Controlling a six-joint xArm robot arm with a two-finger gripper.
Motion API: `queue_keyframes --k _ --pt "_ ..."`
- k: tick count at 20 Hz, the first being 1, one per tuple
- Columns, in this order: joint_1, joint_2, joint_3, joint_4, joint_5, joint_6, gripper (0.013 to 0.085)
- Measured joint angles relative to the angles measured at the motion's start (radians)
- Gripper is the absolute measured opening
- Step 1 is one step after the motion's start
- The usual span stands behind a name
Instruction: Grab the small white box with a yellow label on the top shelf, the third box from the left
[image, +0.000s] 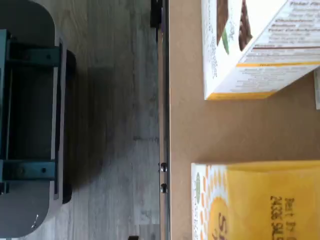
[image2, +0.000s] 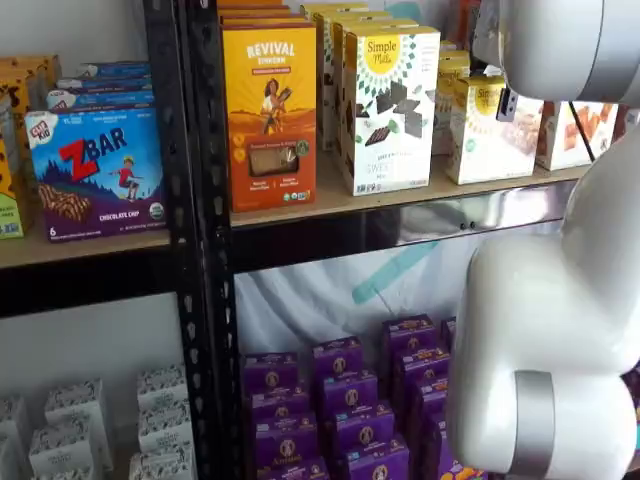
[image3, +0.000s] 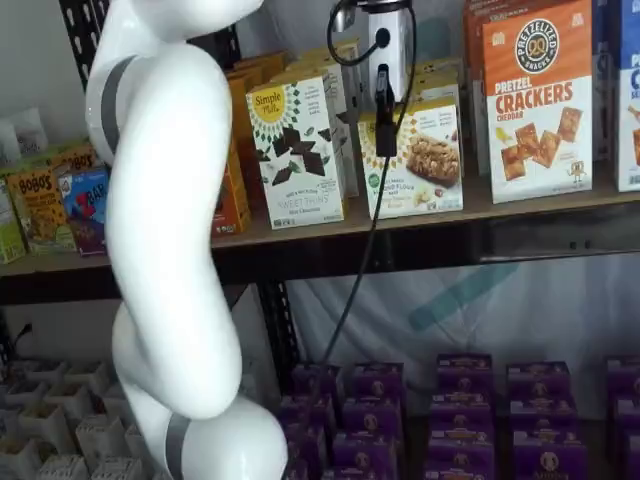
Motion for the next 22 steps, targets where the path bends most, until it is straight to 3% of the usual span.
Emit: queue_keyframes --k 8,12,17,22 --pt "-0.007 -0.005 0.009 0.026 -0.007 -0.003 0.069" --pt "-0.011 -0.006 0.009 0.038 -0.009 -0.004 0.069" --pt "-0.016 -0.009 0.008 0.05 -0.016 -0.006 0.057" --pt "-0.017 -0.008 0.0 0.052 -0.014 -0.006 0.057"
